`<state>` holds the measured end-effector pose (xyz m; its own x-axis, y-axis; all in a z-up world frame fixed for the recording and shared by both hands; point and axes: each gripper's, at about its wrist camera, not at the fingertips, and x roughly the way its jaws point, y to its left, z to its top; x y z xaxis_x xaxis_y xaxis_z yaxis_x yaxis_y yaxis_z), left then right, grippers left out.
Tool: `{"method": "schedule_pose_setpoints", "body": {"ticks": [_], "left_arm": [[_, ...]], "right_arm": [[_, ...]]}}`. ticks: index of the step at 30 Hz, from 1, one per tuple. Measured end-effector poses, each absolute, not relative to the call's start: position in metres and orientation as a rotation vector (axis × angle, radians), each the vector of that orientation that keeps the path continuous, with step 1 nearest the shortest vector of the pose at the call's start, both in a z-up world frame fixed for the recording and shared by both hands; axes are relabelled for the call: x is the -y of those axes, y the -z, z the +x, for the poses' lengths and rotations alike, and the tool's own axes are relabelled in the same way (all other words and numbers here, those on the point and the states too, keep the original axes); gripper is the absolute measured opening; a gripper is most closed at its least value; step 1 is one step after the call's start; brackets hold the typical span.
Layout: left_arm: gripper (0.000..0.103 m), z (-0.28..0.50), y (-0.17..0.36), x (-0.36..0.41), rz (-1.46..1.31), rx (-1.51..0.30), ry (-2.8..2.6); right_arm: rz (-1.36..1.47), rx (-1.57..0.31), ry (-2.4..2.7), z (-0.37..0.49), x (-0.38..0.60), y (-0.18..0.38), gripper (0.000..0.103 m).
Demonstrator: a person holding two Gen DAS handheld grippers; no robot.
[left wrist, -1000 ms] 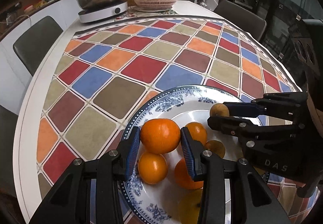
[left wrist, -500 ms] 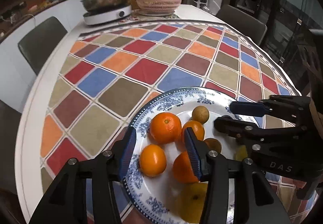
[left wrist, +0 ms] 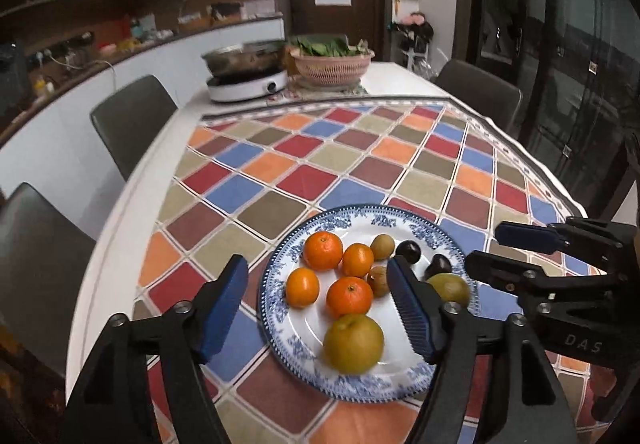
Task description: Organize fruits
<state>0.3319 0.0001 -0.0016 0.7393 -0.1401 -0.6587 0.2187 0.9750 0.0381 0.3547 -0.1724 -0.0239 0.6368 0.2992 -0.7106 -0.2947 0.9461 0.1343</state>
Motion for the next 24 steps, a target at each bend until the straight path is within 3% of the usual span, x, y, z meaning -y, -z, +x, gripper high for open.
{"method": "schedule_pose_setpoints", "body": {"ticks": [3, 6, 10, 24], "left_arm": [[0.082, 0.311, -0.007, 0.001, 0.107, -0.678, 0.188], [0.089, 0.289, -0.012, 0.004, 0.098, -0.649, 0.196], [0.090, 0.263, -0.017, 0.006, 0.088, -0.628, 0.183], [0.098, 0.179, -0.026, 0.007, 0.072, -0.561, 0.133]], "right_arm": [[0.022, -0.779, -0.319, 0.334, 0.179, 0.013, 0.056], [0.044, -0.749, -0.303, 0.312, 0.185, 0.004, 0.059], [0.083, -0.729, -0.302, 0.284, 0.192, -0.003, 0.065], [0.029, -0.636, -0.263, 0.196, 0.202, -0.018, 0.071]]}}
